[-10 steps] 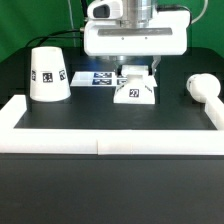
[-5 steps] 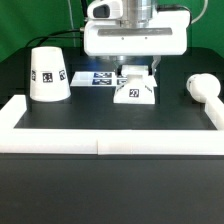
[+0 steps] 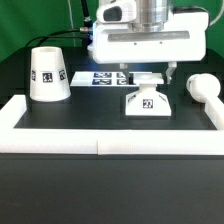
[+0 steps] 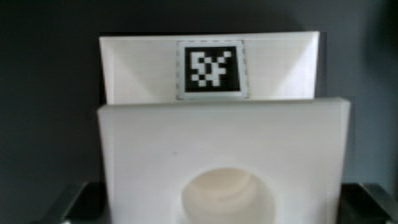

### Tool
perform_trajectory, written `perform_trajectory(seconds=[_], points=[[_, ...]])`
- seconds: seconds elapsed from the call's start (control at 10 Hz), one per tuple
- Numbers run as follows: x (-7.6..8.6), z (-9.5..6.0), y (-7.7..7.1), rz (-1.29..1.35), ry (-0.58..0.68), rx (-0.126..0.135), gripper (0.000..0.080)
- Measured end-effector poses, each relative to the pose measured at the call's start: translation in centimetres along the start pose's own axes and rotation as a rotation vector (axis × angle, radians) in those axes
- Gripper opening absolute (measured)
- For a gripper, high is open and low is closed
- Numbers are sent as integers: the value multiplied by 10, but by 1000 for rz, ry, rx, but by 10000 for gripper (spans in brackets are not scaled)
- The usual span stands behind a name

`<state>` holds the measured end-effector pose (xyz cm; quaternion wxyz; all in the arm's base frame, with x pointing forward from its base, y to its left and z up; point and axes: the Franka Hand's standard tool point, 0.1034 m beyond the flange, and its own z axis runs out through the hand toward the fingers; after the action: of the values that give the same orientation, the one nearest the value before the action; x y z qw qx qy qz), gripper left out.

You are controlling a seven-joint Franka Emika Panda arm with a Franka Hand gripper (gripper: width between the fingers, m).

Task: Assemble lamp

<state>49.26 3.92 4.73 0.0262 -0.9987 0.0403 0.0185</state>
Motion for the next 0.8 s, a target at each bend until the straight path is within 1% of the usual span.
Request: perform_trajectory(seconds=[0.1,0.4,0.6,0.8], points=[[14,0,-6,-7,15,3,537],[50,-1,-19,-21,51,12,537],[65,-2,-27,-29,69,16,537],[80,-2,-39,-39,88,21,537]])
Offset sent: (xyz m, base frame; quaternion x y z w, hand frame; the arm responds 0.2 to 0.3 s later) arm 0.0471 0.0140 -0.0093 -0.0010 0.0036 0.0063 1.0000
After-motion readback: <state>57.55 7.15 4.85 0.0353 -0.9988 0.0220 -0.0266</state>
